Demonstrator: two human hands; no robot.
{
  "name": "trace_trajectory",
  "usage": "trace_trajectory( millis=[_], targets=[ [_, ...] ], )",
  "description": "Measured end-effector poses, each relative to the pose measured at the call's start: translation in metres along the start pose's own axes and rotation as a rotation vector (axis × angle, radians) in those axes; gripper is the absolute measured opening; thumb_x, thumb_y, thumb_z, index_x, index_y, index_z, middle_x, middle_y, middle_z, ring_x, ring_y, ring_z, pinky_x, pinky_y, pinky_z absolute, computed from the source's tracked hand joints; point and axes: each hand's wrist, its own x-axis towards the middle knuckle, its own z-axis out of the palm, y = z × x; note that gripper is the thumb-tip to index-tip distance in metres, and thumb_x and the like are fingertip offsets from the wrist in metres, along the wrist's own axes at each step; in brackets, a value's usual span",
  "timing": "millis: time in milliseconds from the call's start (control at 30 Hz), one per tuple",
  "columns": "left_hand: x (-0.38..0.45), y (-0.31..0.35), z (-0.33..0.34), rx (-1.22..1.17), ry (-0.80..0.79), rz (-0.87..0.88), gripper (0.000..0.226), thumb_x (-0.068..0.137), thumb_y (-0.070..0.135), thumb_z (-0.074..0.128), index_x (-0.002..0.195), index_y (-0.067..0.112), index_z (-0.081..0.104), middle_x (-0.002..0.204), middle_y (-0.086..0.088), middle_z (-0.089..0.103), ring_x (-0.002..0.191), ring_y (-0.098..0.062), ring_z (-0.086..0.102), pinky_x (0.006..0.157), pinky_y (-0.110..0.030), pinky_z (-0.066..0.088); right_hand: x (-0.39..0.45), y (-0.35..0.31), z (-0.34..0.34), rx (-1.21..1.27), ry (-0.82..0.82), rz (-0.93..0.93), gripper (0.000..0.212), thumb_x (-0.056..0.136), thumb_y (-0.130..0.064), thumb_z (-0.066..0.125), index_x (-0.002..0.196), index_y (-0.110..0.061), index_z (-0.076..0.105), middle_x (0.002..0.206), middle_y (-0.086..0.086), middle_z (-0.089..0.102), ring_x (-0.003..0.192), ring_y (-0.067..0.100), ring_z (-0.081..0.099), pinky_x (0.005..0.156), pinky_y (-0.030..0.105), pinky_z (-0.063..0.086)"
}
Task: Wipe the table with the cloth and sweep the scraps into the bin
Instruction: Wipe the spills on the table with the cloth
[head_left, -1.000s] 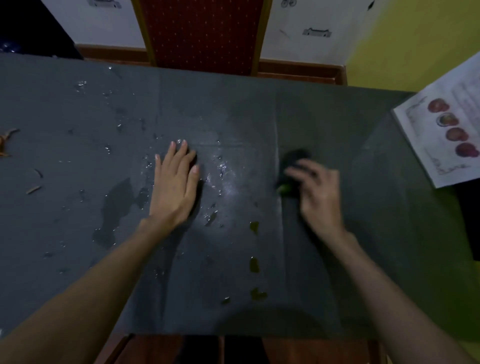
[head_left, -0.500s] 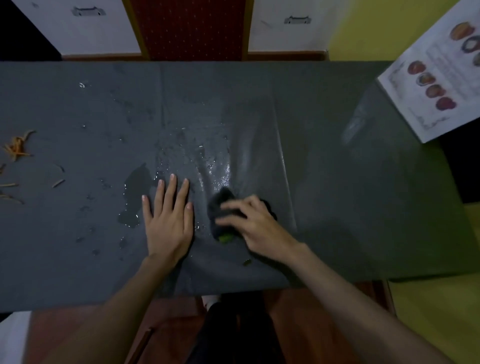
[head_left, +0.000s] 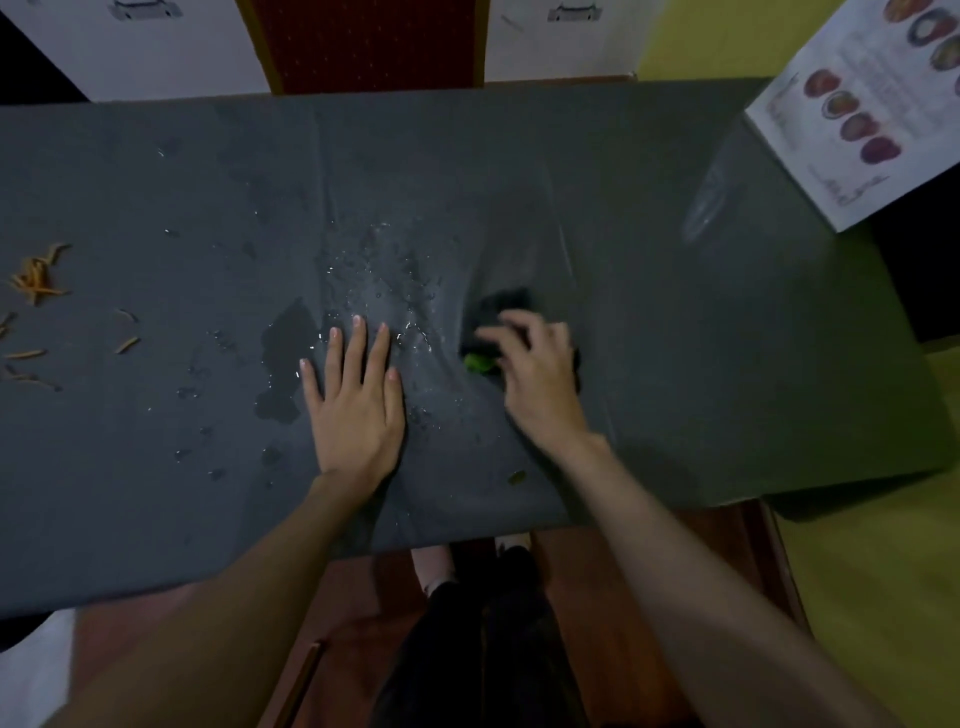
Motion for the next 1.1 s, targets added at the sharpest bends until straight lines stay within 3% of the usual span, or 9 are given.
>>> trace_trajectory(
  millis=[167,233,333,400,667,767,833,967,1100],
  targets=[
    [0.000,0.001,0.000,0.008,-0.014,-0.014,0.054,0.103,0.038,0.019,0.155,0.027,0.025,0.164,0.004,0.016,0.153,-0.018,0.006,0.121,-0.052,-0.002,-0.079,0.008,-0.022,0.062,-0.274,-0.363,0.046,0.082,0.006,0.055,0.115,-0.023,0.067,0.132,0.002,0.057,0.104,0.030,0.052,0.086,0.048,0.046],
    [0.000,0.002,0.000,0.012,-0.014,-0.012,0.054,0.103,0.038,0.018,0.155,0.026,0.025,0.164,0.003,0.016,0.153,-0.019,0.006,0.121,-0.052,-0.002,-0.088,0.039,-0.038,0.045,-0.113,-0.196,0.045,0.084,0.003,0.048,0.116,-0.021,0.069,0.130,0.005,0.058,0.109,0.031,0.055,0.093,0.047,0.044],
    [0.000,0.003,-0.001,0.006,-0.013,-0.006,0.054,0.103,0.038,0.018,0.155,0.026,0.024,0.165,0.002,0.015,0.153,-0.019,0.005,0.121,-0.052,-0.003,-0.080,0.082,-0.057,-0.032,0.233,0.335,0.040,0.088,0.006,0.053,0.119,-0.015,0.068,0.128,0.014,0.056,0.110,0.040,0.051,0.096,0.049,0.042],
    [0.000,0.003,-0.001,-0.001,-0.011,0.001,0.054,0.103,0.037,0.020,0.155,0.025,0.025,0.165,0.001,0.016,0.153,-0.020,0.006,0.121,-0.053,-0.002,-0.071,0.078,-0.050,-0.077,0.279,0.496,0.037,0.089,0.004,0.055,0.120,-0.013,0.067,0.129,0.017,0.054,0.107,0.044,0.047,0.094,0.053,0.043],
    [0.001,0.002,-0.002,-0.007,-0.018,-0.010,0.052,0.104,0.034,0.023,0.155,0.024,0.026,0.165,0.001,0.016,0.153,-0.021,0.006,0.120,-0.055,-0.002,-0.128,-0.038,0.005,0.134,-0.055,-0.018,0.048,0.082,0.004,0.056,0.117,-0.027,0.066,0.133,0.000,0.054,0.098,0.025,0.048,0.083,0.043,0.047],
    [-0.001,0.001,-0.008,-0.044,-0.026,0.005,0.054,0.103,0.035,0.021,0.154,0.022,0.028,0.164,-0.001,0.017,0.153,-0.022,0.007,0.121,-0.054,-0.002,-0.155,-0.036,-0.002,0.153,-0.112,-0.176,0.049,0.082,0.004,0.061,0.120,-0.025,0.066,0.134,0.001,0.055,0.106,0.023,0.049,0.089,0.042,0.047],
    [-0.004,-0.001,-0.012,-0.088,-0.027,0.005,0.054,0.102,0.036,0.020,0.154,0.021,0.027,0.164,-0.002,0.017,0.153,-0.021,0.006,0.121,-0.052,-0.003,-0.157,-0.004,-0.016,0.062,0.072,-0.034,0.045,0.083,0.003,0.056,0.120,-0.019,0.068,0.130,0.009,0.057,0.110,0.029,0.053,0.095,0.043,0.044],
    [-0.023,-0.022,-0.022,-0.009,0.022,-0.017,0.053,0.102,0.037,0.021,0.152,0.022,0.031,0.164,-0.002,0.019,0.153,-0.021,0.006,0.120,-0.051,-0.007,-0.142,0.050,-0.040,-0.115,0.399,0.576,0.034,0.090,0.005,0.057,0.118,-0.010,0.068,0.125,0.021,0.056,0.107,0.046,0.052,0.094,0.051,0.042],
    [-0.042,-0.050,-0.025,0.052,0.014,-0.090,0.053,0.103,0.038,0.019,0.153,0.025,0.030,0.164,-0.002,0.019,0.153,-0.022,0.006,0.120,-0.052,-0.007,-0.134,-0.003,-0.009,-0.104,0.358,0.537,0.032,0.090,-0.001,0.060,0.118,-0.015,0.067,0.127,0.018,0.055,0.099,0.038,0.049,0.087,0.049,0.045]
  ],
)
